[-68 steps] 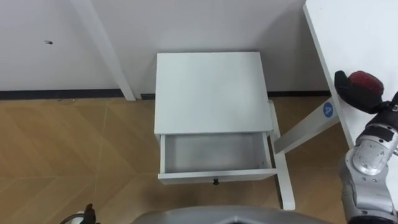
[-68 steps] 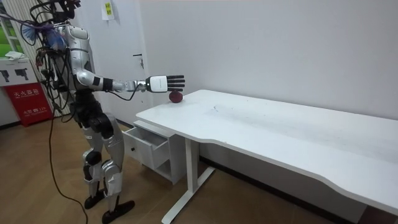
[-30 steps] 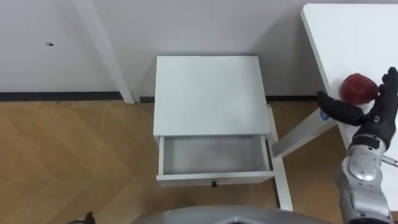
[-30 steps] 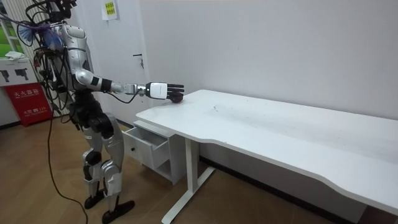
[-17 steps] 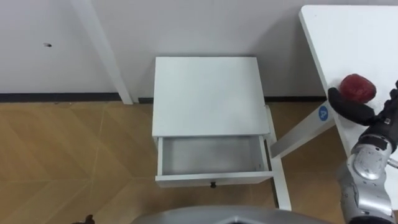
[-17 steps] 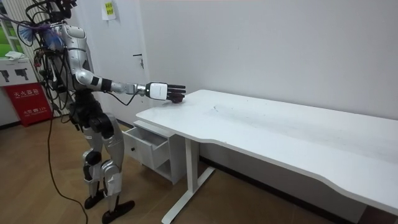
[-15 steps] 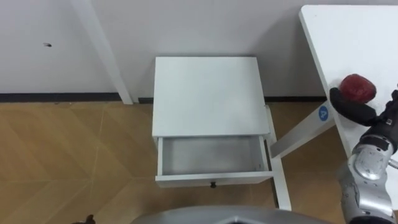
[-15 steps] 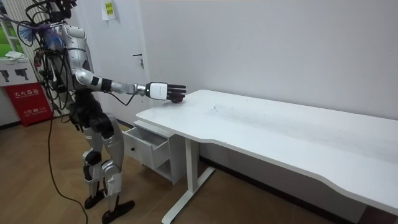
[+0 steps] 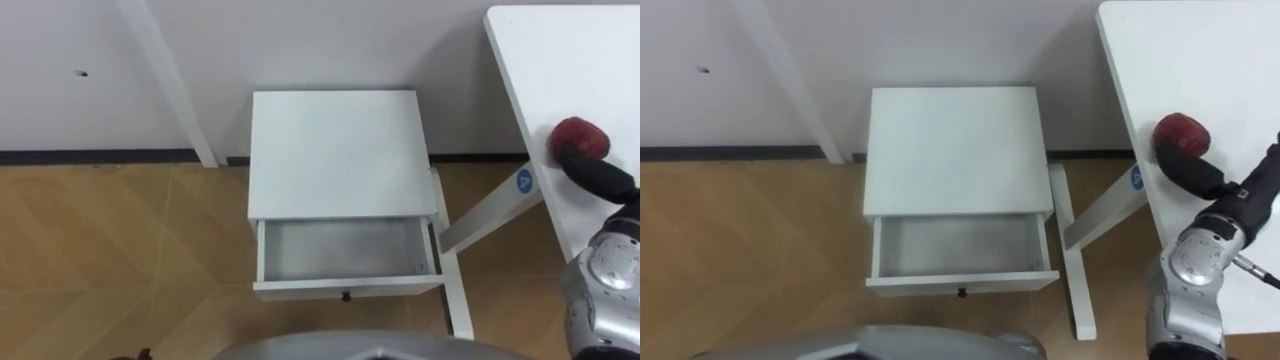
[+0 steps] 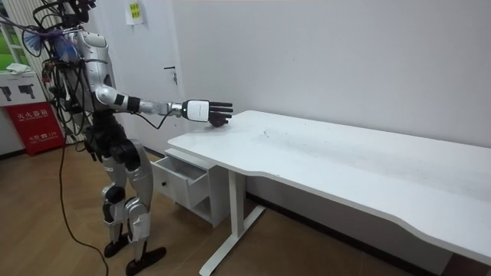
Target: Put apple and close drawer
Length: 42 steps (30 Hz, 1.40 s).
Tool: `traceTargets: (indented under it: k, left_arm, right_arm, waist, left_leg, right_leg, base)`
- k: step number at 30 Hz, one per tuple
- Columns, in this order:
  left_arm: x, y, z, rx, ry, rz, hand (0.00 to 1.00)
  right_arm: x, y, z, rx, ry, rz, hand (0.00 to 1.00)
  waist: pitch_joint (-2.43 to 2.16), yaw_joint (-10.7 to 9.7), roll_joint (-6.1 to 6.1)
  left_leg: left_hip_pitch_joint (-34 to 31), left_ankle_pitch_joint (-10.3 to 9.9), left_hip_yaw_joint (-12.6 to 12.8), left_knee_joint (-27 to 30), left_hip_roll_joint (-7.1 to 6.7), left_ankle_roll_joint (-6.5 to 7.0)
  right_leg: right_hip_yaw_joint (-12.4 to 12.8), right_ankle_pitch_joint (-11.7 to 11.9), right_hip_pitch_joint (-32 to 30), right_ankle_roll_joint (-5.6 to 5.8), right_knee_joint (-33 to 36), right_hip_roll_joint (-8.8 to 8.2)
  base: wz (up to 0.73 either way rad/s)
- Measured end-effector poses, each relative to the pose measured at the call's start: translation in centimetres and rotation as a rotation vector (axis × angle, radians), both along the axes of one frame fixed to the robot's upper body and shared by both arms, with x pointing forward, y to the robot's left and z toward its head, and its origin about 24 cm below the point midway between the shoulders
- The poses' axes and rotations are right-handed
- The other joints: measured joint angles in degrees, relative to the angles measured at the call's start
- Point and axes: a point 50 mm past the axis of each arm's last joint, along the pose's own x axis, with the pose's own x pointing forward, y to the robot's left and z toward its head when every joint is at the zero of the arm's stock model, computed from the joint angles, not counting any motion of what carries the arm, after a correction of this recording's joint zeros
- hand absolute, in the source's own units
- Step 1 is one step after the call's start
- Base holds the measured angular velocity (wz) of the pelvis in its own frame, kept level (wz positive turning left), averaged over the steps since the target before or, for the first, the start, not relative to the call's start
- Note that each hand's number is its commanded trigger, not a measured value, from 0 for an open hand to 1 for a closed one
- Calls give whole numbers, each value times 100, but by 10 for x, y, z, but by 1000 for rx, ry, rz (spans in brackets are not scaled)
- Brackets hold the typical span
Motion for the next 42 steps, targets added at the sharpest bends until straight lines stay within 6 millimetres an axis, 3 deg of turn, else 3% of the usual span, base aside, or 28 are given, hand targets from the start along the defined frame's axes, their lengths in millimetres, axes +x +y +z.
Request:
traceTargets:
  k: [2,8,25,30,33,34,42]
  left_arm:
    - [0,0,0,1,-1,0,0]
    - [2,1,1,9,-1,1,0]
    - [-3,1,1,14,18,-11,0]
    - [-2,1,1,15,27,-9,0]
    - [-1,1,1,15,23,-10,0]
    - [-1,1,1,14,23,-10,0]
    - [-1,1,0,-3,32,-9,0]
  right_arm:
    - [3,0,1,1,-5,2,0]
    - [9,2,2,10,3,28,0]
    - [9,6,-8,-1,71,110,0]
    - [15,13,-9,-21,85,168,5]
    - [18,14,-13,-13,107,191,56]
    - [18,14,-14,-10,112,193,100]
    - [17,14,-22,-21,178,236,100]
  waist:
    - [24,5,-50]
    - [13,38,-103]
    - [40,196,-146]
    - [45,181,-142]
    - [43,179,-155]
    - [43,178,-155]
    - [29,174,-178]
  left_leg:
    - [-8,0,-15,9,0,0]
    - [-20,0,-50,11,1,-1]
    - [-9,0,-48,23,2,-1]
    - [-17,0,-50,9,0,-1]
    - [-18,0,-55,11,0,0]
    - [-17,0,-56,12,0,-1]
    - [-13,1,-66,48,-1,0]
  right_leg:
    - [-14,0,5,0,0,-2]
    - [-46,0,11,0,-4,-1]
    - [-32,0,19,-1,1,-4]
    - [-36,0,13,0,-11,-3]
    - [-41,0,13,0,-11,-4]
    - [-42,0,13,0,-12,-4]
    - [-58,0,27,0,-5,-16]
  base:
    - [2]
    - [2]
    - [0]
    - [0]
    - [0]
    - [0]
    - [0]
